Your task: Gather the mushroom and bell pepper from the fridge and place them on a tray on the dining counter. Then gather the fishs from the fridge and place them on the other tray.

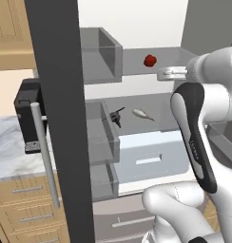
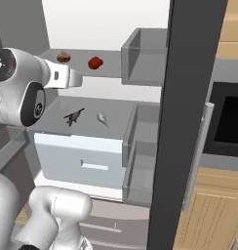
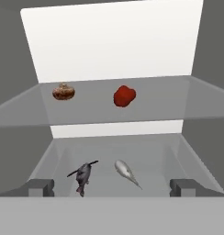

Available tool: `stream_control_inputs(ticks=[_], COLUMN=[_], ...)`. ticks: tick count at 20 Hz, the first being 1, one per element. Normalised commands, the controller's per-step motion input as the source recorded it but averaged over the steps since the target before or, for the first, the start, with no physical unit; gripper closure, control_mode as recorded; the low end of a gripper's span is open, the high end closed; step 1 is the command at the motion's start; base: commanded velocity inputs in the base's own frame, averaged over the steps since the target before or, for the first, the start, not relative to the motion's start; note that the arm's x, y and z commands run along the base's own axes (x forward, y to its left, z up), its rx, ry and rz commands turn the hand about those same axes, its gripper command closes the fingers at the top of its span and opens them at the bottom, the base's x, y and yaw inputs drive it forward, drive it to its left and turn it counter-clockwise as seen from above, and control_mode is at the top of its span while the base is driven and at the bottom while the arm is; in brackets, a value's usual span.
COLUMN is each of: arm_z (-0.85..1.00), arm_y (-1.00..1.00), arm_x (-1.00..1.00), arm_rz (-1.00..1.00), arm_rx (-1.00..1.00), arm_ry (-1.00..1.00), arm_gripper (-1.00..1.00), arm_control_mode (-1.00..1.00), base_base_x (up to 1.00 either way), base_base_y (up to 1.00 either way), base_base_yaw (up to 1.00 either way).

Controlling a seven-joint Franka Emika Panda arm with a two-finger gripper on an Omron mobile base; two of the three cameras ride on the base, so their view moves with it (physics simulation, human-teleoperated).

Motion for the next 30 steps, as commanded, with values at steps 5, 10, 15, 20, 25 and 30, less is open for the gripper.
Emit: stream_control_inputs(ticks=[5, 10, 15, 20, 25, 30], arm_z=[0.0, 0.12, 0.3, 0.03, -0.07, -0.13], arm_y=[0.0, -0.06, -0.16, -0.23, 0.01, 0.13], arm_x=[0.0, 0.25, 0.54, 0.43, 0.45, 0.66], arm_rz=[0.0, 0.0, -0.02, -0.07, -0.03, 0.0], arm_rx=[0.0, 0.0, 0.0, 0.0, 0.0, 0.0], arm_ry=[0.0, 0.0, 0.04, 0.13, 0.04, 0.0], arm_gripper=[-1.0, -1.0, -1.0, -1.0, -1.0, -1.0], arm_control_mode=[1.0, -1.0, -1.0, -1.0, -1.0, -1.0], base_base_x=[0.38, 0.15, 0.0, 0.0, 0.0, 0.0], base_base_y=[-0.14, -0.05, 0.0, 0.0, 0.0, 0.0], base_base_yaw=[0.0, 0.0, 0.0, 0.0, 0.0, 0.0])
